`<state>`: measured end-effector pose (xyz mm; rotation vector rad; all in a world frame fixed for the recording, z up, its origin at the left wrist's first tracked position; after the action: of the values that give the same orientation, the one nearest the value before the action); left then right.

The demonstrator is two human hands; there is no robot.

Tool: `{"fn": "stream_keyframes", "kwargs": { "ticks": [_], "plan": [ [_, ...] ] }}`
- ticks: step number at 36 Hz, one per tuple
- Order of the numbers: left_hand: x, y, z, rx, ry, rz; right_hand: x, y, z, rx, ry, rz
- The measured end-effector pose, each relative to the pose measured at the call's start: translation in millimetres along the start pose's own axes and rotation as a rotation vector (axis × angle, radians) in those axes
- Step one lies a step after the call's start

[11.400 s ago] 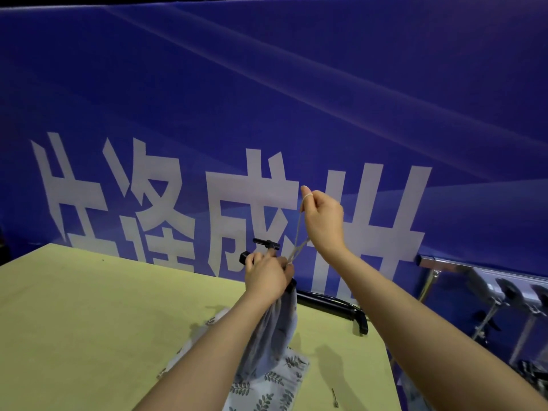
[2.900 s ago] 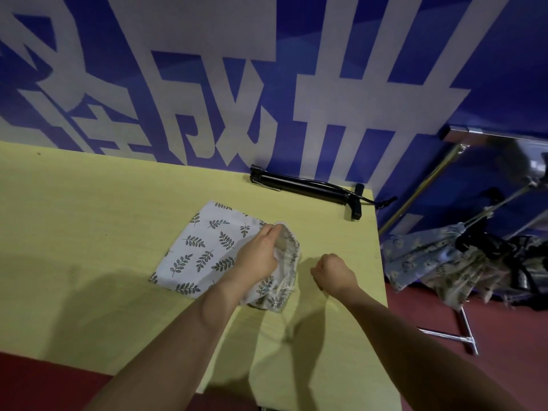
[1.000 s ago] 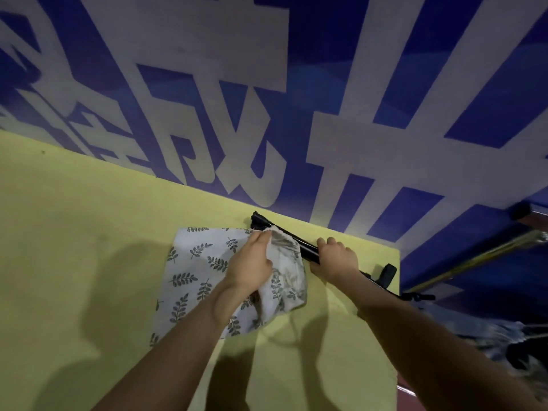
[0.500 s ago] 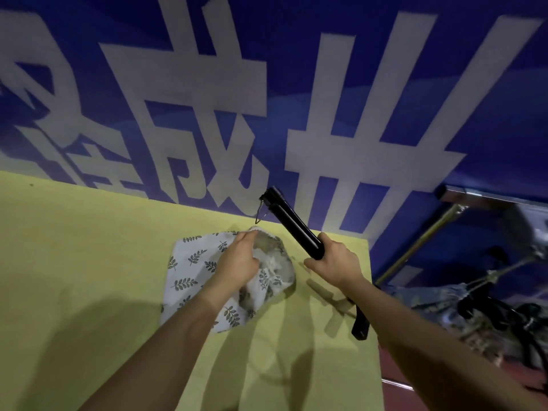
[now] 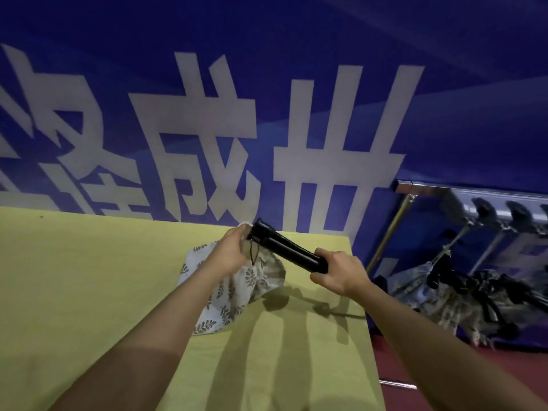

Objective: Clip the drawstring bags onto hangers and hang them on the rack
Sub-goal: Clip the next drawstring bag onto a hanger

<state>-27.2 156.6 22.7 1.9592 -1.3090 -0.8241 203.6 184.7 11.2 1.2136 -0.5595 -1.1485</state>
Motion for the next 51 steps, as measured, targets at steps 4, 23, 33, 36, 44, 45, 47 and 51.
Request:
{"fn": "stream_keyframes", "kwargs": {
  "ticks": [4, 23, 33, 36, 44, 45, 47, 51],
  "plan": [
    [7.1, 1.5, -5.4, -0.025, -0.072, 0.057, 5.3, -4.3, 14.0, 0.163, 0.104, 0.045],
    [28.5, 14.4, -28.8, -0.214, -0.195, 0.042, -18.0, 0.3, 96.8, 0.633, 0.565, -0.015],
    [34.0, 4.2, -31.4, -0.29, -0.281, 0.043, -23.0, 19.0, 120.2, 0.747, 0.8, -0.314],
    [37.1, -0.1, -33.2, -0.199, -0.215, 0.042, -23.2, 27.7, 124.3, 0.696, 0.821, -0.412],
    [31.7, 9.7, -37.7, 0.056, -0.081, -0.153, -18.5, 42.9, 127.2, 0.455, 0.838, -0.673],
    [31.0, 12.5, -37.1, 0.051, -0.076, -0.176, -16.0, 46.1, 126.0, 0.417, 0.826, -0.701],
    [29.1, 15.9, -34.4, 0.033, -0.073, -0.2, -9.9, 49.7, 123.2, 0.345, 0.822, -0.738],
    [27.0, 22.9, -29.7, 0.017, -0.063, -0.263, -7.1, 42.9, 105.6, 0.196, 0.691, -0.677]
  ]
}}
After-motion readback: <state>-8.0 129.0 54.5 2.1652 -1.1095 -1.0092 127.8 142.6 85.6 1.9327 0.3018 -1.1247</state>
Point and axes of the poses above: each hand's wrist, its own x-axis away from the middle knuckle, its own y-axis out of the back of the hand, z = x × y, the point moved 7 cm from there along -x, towards the middle knuckle, and after that the axes turned 15 degrees about -z, right-handed, at the moved point
